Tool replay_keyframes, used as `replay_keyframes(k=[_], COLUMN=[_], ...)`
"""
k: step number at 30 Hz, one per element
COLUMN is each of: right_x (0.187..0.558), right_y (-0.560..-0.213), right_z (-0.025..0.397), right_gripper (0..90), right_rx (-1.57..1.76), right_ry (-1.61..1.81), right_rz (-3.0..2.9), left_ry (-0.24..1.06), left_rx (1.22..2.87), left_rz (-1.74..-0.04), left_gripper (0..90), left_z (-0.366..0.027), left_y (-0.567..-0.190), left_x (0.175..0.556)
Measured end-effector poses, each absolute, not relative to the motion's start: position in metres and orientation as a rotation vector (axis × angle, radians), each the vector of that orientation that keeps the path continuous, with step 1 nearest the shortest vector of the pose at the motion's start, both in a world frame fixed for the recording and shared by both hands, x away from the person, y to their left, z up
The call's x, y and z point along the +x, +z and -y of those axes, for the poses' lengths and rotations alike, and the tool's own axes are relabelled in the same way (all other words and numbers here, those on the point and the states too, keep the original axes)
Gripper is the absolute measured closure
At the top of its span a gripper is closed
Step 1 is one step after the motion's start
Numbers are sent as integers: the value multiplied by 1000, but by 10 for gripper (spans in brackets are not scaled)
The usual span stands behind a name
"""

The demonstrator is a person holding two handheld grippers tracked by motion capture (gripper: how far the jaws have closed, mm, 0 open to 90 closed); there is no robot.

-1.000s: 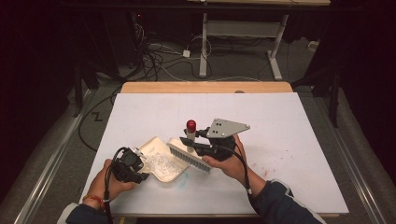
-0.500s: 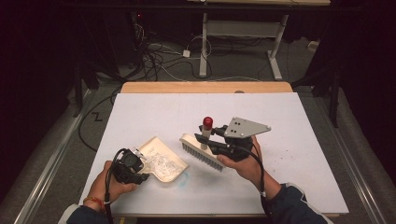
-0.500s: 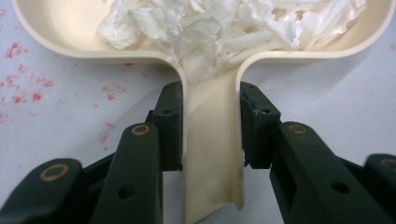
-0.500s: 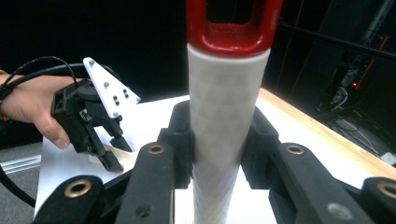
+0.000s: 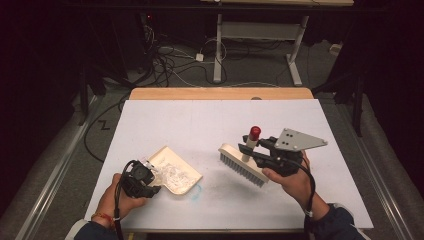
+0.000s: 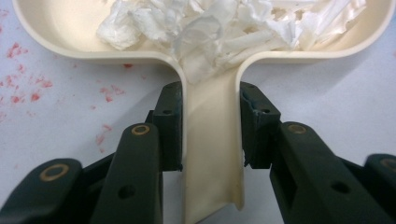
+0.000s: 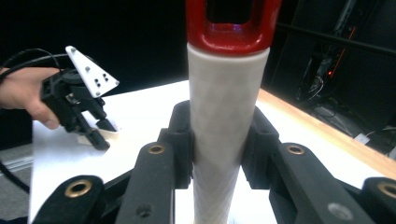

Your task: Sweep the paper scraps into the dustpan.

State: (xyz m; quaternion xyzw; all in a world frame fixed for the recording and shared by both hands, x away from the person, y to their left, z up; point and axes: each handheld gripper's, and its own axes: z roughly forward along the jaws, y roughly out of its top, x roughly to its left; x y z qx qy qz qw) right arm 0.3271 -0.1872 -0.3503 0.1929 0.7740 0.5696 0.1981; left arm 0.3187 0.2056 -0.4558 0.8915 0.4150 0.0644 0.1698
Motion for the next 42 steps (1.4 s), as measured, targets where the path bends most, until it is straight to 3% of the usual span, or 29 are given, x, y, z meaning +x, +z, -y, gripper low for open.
replay_keyframes(k=[28,42], right_x=[307,302], right_y=[-350,-346], right_z=[294,317], right_gripper=[703,702], right_rx=[655,641], right_ry=[1526,1544], right_rz=[-2244,-2322], left_ry=[217,272], left_rx=[2418,2274], left_rz=[-1250,-1398], left_gripper=[633,617], left_z=[-206,-214], left_y=[-460,-464], left_x=[327,332])
